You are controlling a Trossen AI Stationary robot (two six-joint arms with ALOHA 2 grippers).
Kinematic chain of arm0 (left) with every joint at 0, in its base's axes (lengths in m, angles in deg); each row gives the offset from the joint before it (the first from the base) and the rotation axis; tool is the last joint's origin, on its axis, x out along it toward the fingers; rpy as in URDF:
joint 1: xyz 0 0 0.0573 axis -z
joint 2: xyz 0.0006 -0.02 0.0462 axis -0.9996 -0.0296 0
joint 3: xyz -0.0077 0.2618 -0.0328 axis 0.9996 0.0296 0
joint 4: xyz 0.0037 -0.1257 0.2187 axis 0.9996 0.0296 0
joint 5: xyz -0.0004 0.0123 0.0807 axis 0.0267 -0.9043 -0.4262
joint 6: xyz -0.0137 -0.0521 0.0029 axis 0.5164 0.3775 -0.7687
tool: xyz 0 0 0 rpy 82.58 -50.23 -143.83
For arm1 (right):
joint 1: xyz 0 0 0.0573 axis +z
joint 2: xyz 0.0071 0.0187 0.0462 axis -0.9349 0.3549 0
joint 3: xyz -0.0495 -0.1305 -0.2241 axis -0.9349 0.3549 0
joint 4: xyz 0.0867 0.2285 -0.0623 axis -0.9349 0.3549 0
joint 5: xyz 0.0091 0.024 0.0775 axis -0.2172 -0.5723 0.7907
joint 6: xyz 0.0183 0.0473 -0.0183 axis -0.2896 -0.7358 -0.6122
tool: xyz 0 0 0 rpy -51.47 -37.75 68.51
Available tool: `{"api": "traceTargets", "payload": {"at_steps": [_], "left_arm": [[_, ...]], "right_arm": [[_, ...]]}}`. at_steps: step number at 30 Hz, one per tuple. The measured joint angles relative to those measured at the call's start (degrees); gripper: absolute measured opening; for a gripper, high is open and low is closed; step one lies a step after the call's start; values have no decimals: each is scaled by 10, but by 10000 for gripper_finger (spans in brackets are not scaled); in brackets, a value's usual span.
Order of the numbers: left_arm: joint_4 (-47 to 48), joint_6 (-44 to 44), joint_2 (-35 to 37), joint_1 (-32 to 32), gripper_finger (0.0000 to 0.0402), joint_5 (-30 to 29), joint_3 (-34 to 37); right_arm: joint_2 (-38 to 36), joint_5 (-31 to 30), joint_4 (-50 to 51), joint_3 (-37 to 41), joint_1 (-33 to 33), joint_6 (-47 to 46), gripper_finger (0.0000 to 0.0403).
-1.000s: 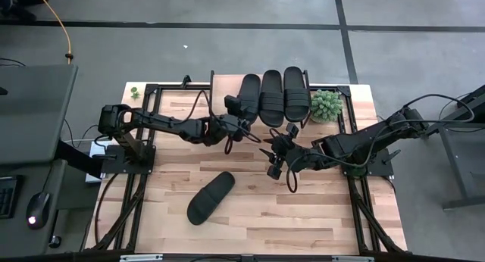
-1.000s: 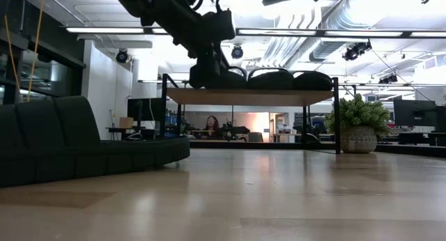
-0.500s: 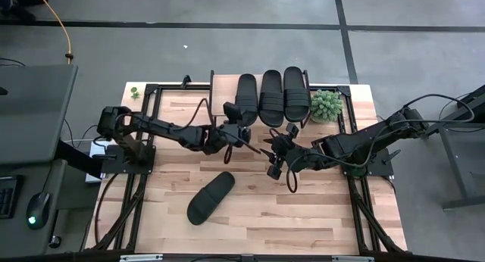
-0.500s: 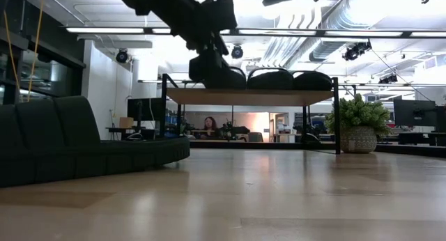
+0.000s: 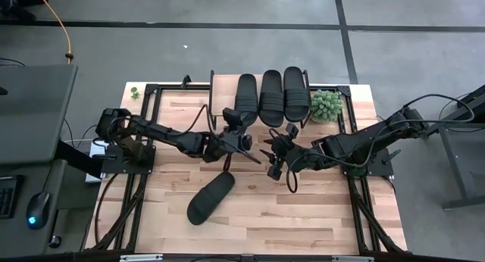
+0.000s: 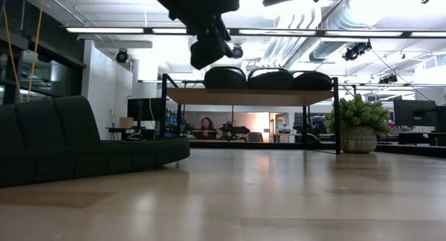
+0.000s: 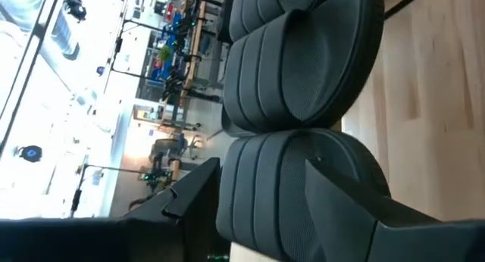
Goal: Pick and place slides into the shelf
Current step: Put the black slipper on the shelf
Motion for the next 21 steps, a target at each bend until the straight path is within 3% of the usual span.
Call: {"api": "traceTargets", "payload": {"at_steps": [15, 21], "left_arm": [[139, 104, 8, 81, 170, -101, 0], [230, 211, 26, 110, 171, -118, 0]], "right_arm": [[0, 12, 1, 0, 0, -11, 142], [2, 26, 5, 0, 0, -13, 142]]}}
